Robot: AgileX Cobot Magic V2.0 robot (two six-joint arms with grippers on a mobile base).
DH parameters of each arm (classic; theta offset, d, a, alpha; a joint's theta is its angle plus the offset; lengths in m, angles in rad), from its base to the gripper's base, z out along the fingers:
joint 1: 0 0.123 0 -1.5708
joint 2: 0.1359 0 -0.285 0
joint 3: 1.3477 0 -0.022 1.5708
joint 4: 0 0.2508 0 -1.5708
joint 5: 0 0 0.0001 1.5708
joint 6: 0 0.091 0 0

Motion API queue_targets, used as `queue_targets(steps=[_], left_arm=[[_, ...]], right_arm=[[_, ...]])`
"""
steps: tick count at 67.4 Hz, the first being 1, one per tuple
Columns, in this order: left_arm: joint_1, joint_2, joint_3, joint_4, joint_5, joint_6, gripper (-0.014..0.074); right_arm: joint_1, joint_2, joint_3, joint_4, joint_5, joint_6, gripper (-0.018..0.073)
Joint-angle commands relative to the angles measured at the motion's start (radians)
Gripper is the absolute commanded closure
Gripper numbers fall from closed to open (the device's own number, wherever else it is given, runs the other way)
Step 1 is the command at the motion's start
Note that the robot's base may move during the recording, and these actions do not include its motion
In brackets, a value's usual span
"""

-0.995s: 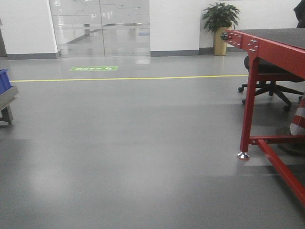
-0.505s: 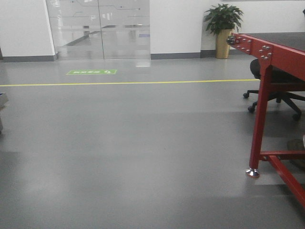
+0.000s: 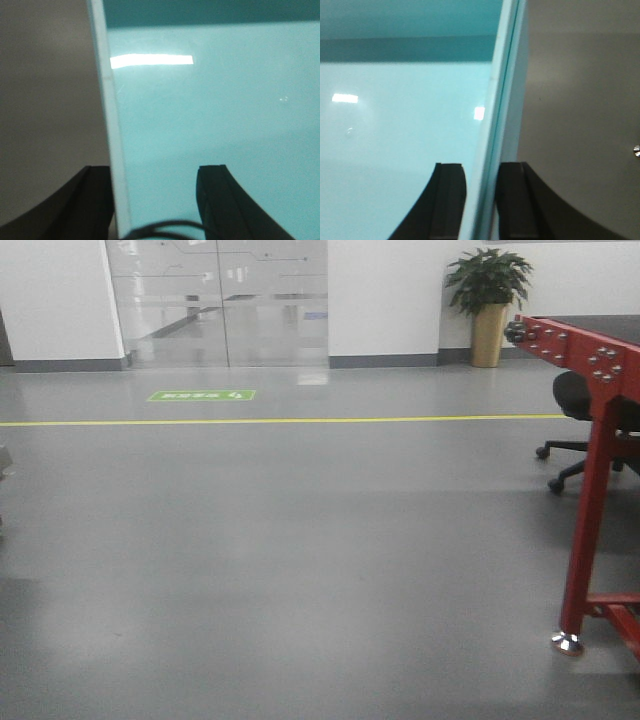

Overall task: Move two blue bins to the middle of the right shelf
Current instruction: 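Drive past the red table keeping the light-blue bin gripped, then turn toward the steel rack of blue bins holding the bin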

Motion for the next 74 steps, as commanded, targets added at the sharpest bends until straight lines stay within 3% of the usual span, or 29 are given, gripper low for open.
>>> queue_targets(steps=[1,74], left_arm=[[-0.015,-0.031,-0.020,-0.154,-0.038,0.042,0.0707],[-0.015,-0.031,-0.020,-0.154,-0.038,0.042,0.0707]], right_arm=[[0.002,-0.001,-0.011,0.021,-0.117,0.010,0.0721],[0.002,-0.001,-0.011,0.021,-0.117,0.010,0.0721]])
